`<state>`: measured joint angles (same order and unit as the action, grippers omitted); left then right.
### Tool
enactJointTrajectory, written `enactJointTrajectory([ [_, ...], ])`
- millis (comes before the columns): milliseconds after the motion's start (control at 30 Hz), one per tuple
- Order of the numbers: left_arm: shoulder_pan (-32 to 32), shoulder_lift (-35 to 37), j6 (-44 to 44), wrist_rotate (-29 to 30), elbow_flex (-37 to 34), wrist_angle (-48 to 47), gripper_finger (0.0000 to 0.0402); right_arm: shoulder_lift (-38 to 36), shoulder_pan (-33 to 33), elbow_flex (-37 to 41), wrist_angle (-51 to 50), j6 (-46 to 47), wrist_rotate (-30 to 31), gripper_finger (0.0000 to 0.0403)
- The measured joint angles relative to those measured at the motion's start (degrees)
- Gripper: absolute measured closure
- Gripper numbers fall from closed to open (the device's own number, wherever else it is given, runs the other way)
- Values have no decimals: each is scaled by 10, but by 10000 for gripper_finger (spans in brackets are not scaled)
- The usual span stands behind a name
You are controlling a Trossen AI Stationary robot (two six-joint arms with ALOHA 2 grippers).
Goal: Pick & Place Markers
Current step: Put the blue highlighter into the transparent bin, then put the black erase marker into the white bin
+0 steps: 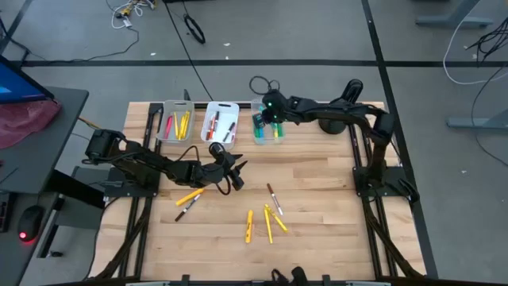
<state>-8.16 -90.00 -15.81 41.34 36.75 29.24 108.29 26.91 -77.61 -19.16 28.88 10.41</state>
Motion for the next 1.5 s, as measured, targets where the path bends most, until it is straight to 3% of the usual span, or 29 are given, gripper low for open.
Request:
enactJointTrajectory([
  [467,0,0,0,0,0,1,257,77,15,0,26,77,-1,347],
  [867,0,0,0,-11,0,1,257,70,15,13,44,61,-4,239],
  [1167,-43,26,60,-11,0,-1,265,-59,-38,13,10,-97,6,212],
  [1400,-143,108,164,-9,1,-34,282,-200,-197,88,-1,-172,139,212],
  [1500,-211,151,179,26,7,-93,289,-262,-277,153,17,-173,190,211],
])
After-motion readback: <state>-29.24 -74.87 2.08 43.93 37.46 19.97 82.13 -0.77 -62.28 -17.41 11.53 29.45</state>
